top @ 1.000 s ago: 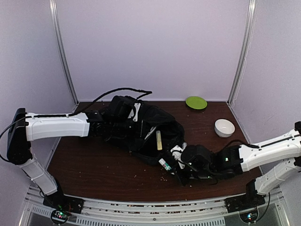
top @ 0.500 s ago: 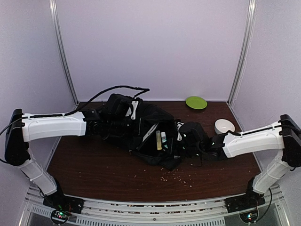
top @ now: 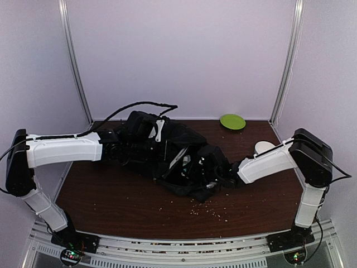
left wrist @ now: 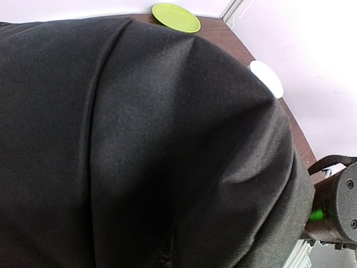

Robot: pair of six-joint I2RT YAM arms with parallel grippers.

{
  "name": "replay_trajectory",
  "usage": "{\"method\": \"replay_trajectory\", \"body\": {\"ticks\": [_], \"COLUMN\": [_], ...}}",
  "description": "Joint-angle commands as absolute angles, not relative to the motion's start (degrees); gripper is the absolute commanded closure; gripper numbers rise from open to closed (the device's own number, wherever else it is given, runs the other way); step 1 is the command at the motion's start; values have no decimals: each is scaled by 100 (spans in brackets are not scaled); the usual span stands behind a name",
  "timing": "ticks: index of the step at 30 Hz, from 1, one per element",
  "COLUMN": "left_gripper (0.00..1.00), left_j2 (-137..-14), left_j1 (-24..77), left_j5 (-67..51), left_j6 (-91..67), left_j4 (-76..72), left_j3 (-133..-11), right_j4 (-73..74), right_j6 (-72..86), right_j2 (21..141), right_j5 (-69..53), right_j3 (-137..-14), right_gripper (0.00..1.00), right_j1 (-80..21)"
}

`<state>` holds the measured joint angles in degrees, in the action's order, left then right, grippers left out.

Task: Pack the student bag
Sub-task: Place the stationery in the student bag.

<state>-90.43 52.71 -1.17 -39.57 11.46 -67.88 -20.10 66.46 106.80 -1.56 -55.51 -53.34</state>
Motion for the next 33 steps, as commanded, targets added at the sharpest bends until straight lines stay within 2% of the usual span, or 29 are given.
{"method": "replay_trajectory", "body": {"ticks": [1,5,8,15,23,24,25,31,33], "left_gripper": [100,100,100,98,92,88,80,3,2], "left_j2": [-9001,-8879,-8808,-8800,-8955,-8994,-9019,-8841,-8629], "left_j1": [5370,5370,5370,5370,5370,5382,5406,5632,5634], "left_j5": [-644,-513,-427,-242,-171,-292,-366,-118,-48], "left_j6": [-4077,-4047,-4008,-3865,-3707,-3672,-3637,-3365,-3344], "left_j4": [646,711,733,925,1101,1058,1047,1323,1372], "left_j3": [-6826,-6758,-6737,-6745,-6787,-6804,-6837,-6890,-6747], "right_j4": [-2237,-2212,-2183,-1625,-972,-980,-1007,-1424,-1739], "right_j6": [6758,6517,6336,5924,5497,5494,5493,5666,5788], "right_j2": [10891,10799,10414,9169,7623,7431,7260,6456,6295], "right_j5": [-391,-639,-592,-478,-141,-74,-15,330,391], "right_j3": [-6113,-6141,-5873,-5013,-3910,-3783,-3659,-3173,-2992], "right_gripper": [68,45,37,28,27,27,27,30,30], "right_j1": [-5335,-5344,-5374,-5415,-5540,-5541,-5533,-5566,-5584]}}
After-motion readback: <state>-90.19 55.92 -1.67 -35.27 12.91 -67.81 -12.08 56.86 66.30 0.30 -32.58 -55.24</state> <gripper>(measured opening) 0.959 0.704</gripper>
